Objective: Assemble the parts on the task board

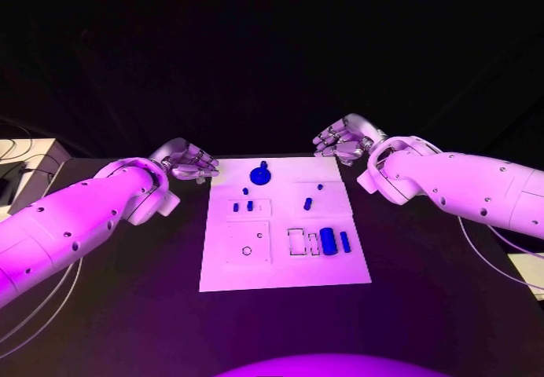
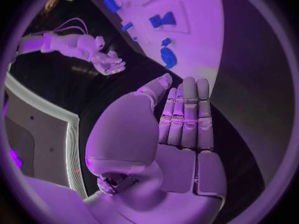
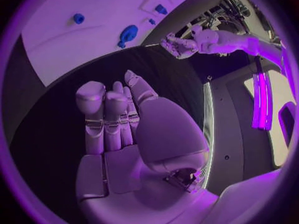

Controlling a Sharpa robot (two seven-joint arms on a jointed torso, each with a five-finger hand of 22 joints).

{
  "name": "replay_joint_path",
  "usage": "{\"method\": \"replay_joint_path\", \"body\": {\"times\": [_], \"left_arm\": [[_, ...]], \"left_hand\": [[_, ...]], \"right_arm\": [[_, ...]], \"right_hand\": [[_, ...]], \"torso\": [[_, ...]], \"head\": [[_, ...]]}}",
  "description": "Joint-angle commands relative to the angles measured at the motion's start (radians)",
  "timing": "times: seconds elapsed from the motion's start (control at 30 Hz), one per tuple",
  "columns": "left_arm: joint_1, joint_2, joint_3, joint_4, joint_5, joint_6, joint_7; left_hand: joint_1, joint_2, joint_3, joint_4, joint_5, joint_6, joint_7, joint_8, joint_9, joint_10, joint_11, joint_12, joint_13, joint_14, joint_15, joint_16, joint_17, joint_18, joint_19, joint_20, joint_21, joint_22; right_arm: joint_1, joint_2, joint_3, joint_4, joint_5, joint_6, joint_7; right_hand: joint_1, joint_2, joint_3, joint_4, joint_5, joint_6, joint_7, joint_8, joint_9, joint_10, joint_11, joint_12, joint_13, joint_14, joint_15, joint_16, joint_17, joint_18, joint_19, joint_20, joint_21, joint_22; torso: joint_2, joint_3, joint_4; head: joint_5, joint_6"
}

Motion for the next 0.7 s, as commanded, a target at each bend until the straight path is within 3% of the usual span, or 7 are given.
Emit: {"method": "replay_joint_path", "body": {"times": [0.03,0.1,0.17,0.3,0.43,0.5,0.7], "left_arm": [[-0.001,-0.03,0.003,0.038,0.461,0.018,0.061],[-0.009,-0.06,0.004,0.07,0.553,0.044,0.08],[-0.022,-0.089,0.006,0.103,0.614,0.057,0.107],[-0.053,-0.135,0.024,0.155,0.672,0.066,0.162],[-0.081,-0.17,0.044,0.202,0.694,0.069,0.212],[-0.097,-0.185,0.055,0.225,0.698,0.071,0.23],[-0.124,-0.214,0.072,0.276,0.7,0.075,0.262]], "left_hand": [[0.017,0.015,-0.018,0.012,0.004,-0.026,-0.013,-0.001,0.0,-0.042,0.019,0.001,-0.002,-0.076,0.048,-0.234,-0.111,-0.046,-0.112,0.054,-0.188,-0.134],[0.024,0.024,-0.06,0.032,0.007,-0.02,-0.015,-0.003,-0.001,-0.037,0.019,0.0,-0.005,0.013,0.05,-0.451,-0.157,-0.041,-0.048,0.082,-0.347,-0.311],[0.029,0.031,-0.095,0.044,0.003,-0.008,-0.015,0.002,0.001,-0.029,0.019,0.002,-0.002,0.086,0.05,-0.573,-0.165,-0.035,0.027,0.081,-0.42,-0.413],[0.044,0.031,-0.133,0.051,0.003,0.008,-0.012,-0.005,-0.001,0.007,0.01,-0.013,-0.006,0.172,0.048,-0.763,-0.15,-0.053,0.075,0.078,-0.503,-0.538],[0.053,0.031,-0.136,0.051,0.003,0.013,-0.014,-0.002,0.0,0.023,0.002,-0.006,-0.003,0.204,0.047,-0.827,-0.141,-0.062,0.073,0.076,-0.496,-0.59],[0.055,0.029,-0.132,0.053,0.003,0.015,-0.012,-0.002,0.0,0.026,0.002,-0.006,-0.003,0.214,0.046,-0.833,-0.138,-0.07,0.065,0.076,-0.495,-0.636],[0.063,0.029,-0.118,0.046,0.006,0.014,-0.01,-0.002,0.0,0.018,0.005,-0.007,-0.003,0.192,0.052,-0.836,-0.149,-0.07,0.076,0.078,-0.496,-0.708]], "right_arm": [[-0.002,-0.011,-0.004,-0.005,-0.228,0.078,0.02],[-0.007,-0.018,-0.007,-0.007,-0.303,0.085,0.011],[-0.013,-0.022,-0.009,-0.009,-0.368,0.088,-0.003],[-0.023,-0.026,-0.011,-0.01,-0.467,0.084,-0.035],[-0.035,-0.026,-0.012,-0.007,-0.538,0.076,-0.074],[-0.04,-0.025,-0.012,-0.007,-0.562,0.077,-0.092],[-0.056,-0.017,-0.012,-0.009,-0.6,0.098,-0.116]], "right_hand": [[-0.002,-0.012,0.009,-0.011,-0.015,0.016,-0.006,-0.004,-0.02,0.007,0.0,-0.016,-0.006,0.009,-0.001,0.009,0.003,0.015,0.015,0.009,0.014,0.073],[-0.005,-0.019,0.014,-0.013,-0.025,0.027,-0.011,-0.004,-0.032,0.011,-0.002,-0.023,-0.006,0.013,-0.001,0.011,0.002,0.014,0.02,0.009,0.021,0.078],[-0.008,-0.023,0.017,-0.014,-0.029,0.03,-0.013,-0.003,-0.042,0.013,-0.003,-0.025,-0.006,0.013,-0.001,0.01,-0.001,0.014,0.022,0.009,0.02,0.081],[-0.018,-0.034,0.022,-0.006,-0.036,0.038,-0.015,-0.003,-0.054,0.011,-0.002,-0.026,-0.007,0.011,-0.001,0.0,-0.014,0.015,0.029,0.009,0.018,0.084],[-0.022,-0.047,0.026,0.005,-0.038,0.038,-0.014,-0.003,-0.057,0.005,0.0,-0.027,-0.007,0.011,0.0,-0.01,-0.025,0.017,0.033,0.01,0.008,0.085],[-0.025,-0.054,0.025,0.012,-0.042,0.039,-0.013,-0.003,-0.057,-0.003,0.002,-0.028,-0.007,0.011,0.001,-0.013,-0.029,0.018,0.034,0.011,0.0,0.084],[-0.016,-0.069,0.031,0.043,-0.043,0.033,-0.019,-0.003,-0.058,-0.03,0.007,-0.027,-0.007,0.015,0.003,-0.025,-0.067,0.027,0.043,0.014,-0.033,0.077]], "torso": [[-0.003,-0.0024,0.0043],[-0.006,-0.0043,0.0053],[-0.008,-0.0055,0.006],[-0.009,-0.0063,0.0097],[-0.011,-0.0103,0.0117],[-0.01,-0.0103,0.0118],[-0.009,-0.009,0.0109]], "head": [[-0.006,0.017],[-0.014,0.017],[-0.016,0.016],[-0.022,0.014],[-0.026,0.012],[-0.023,0.013],[-0.026,0.011]]}}
